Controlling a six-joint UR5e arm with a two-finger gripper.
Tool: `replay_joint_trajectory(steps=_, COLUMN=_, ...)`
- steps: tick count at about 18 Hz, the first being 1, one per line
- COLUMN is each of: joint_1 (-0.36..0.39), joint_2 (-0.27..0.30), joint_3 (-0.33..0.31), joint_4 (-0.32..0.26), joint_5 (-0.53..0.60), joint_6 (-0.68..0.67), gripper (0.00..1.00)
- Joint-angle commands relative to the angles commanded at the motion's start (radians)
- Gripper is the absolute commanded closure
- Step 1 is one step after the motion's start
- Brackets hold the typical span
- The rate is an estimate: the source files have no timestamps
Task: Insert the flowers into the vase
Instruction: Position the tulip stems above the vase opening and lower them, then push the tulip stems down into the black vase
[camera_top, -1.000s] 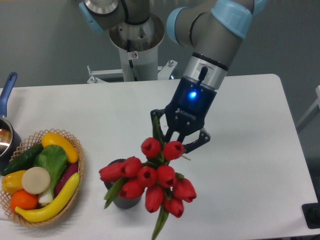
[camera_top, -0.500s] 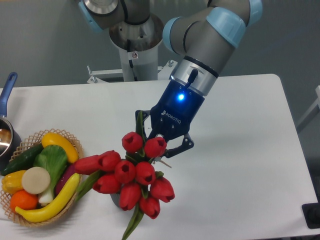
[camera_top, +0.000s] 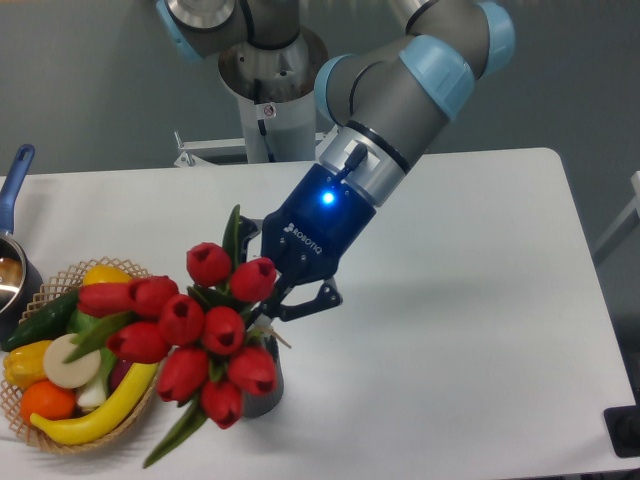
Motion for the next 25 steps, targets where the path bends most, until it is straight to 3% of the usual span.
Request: replay_joint_trajectory(steps=25, joint_1=-0.026, joint_2=-0.021, joint_3=-0.120, joint_4=0.000, joint_5=-0.011, joint_6=0.193, gripper=1.00)
